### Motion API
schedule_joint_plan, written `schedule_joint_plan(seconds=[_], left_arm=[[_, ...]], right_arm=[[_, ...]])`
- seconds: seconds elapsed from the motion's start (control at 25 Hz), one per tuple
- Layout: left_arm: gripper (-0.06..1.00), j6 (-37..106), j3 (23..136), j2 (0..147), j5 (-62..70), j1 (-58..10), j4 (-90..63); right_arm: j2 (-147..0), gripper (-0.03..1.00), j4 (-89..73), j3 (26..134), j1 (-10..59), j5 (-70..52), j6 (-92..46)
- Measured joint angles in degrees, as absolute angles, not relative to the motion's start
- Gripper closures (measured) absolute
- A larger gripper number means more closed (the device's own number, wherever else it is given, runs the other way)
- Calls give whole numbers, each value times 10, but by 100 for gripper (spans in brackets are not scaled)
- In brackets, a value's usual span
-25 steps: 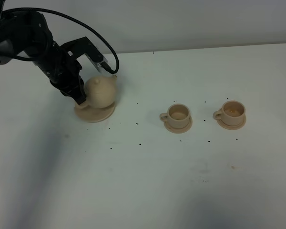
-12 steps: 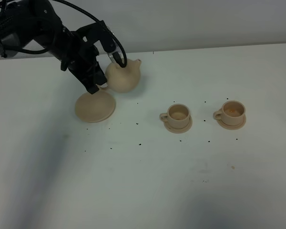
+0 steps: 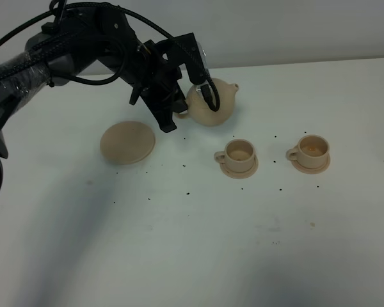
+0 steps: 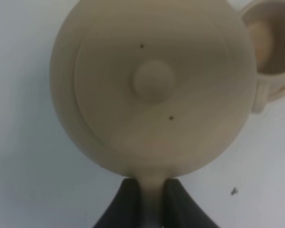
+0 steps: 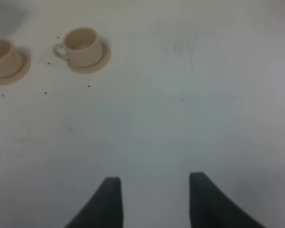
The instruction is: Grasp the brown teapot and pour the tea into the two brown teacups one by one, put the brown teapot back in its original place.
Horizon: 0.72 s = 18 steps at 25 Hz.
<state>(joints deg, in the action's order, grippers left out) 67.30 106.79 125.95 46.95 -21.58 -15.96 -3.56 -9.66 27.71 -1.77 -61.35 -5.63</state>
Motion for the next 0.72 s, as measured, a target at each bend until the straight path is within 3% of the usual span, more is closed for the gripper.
schedule_joint_plan(seconds=[0.72], left_arm=[[82,675,1068,1261,383,-309,-158]], right_arm=[[-36,63,-97,277,-18,-613,-56]])
